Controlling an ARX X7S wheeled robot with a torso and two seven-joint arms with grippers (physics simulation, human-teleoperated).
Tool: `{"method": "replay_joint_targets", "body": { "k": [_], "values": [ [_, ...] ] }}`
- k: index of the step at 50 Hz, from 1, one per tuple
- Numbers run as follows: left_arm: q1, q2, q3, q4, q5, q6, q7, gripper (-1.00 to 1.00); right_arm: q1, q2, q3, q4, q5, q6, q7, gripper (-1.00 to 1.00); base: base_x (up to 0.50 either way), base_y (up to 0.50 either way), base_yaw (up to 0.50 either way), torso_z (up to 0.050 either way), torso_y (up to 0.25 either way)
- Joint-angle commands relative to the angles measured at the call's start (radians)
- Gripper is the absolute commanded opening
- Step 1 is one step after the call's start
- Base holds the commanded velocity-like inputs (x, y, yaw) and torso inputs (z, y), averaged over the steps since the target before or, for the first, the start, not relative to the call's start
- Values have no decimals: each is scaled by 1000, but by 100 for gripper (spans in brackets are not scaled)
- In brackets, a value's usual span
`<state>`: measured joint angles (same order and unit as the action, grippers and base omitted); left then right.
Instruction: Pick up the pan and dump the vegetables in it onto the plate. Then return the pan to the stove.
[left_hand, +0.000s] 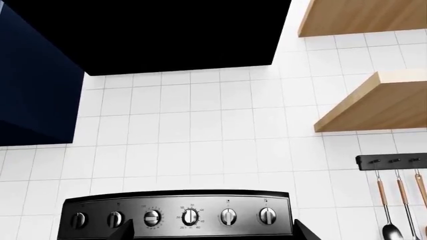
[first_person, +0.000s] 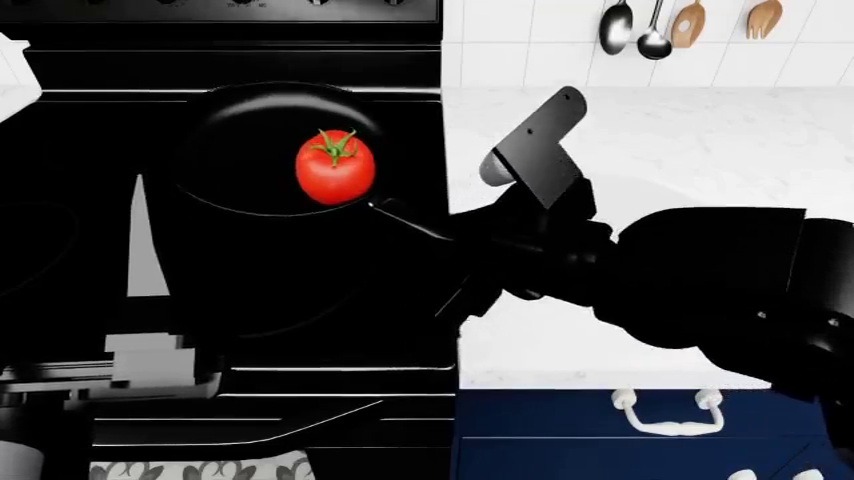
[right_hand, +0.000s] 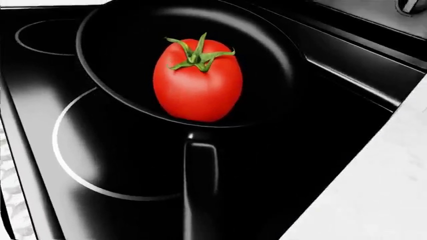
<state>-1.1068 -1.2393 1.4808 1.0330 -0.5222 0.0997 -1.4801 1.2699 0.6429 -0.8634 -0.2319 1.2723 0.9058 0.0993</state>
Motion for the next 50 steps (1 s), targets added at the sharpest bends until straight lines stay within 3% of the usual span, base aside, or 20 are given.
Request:
{"method": "replay_joint_targets", "body": {
  "k": [1,50],
  "values": [
    [-14,1,4,6,-10,-7,-3,100,39,67,96,-52,3,-1,21,-100,0,0,0,0,0],
    [-36,5,28,-9,-13,-3,-5,100,-142,530,279,-188,131,-88,155,-100,0,0,0,1,2]
  ]
}}
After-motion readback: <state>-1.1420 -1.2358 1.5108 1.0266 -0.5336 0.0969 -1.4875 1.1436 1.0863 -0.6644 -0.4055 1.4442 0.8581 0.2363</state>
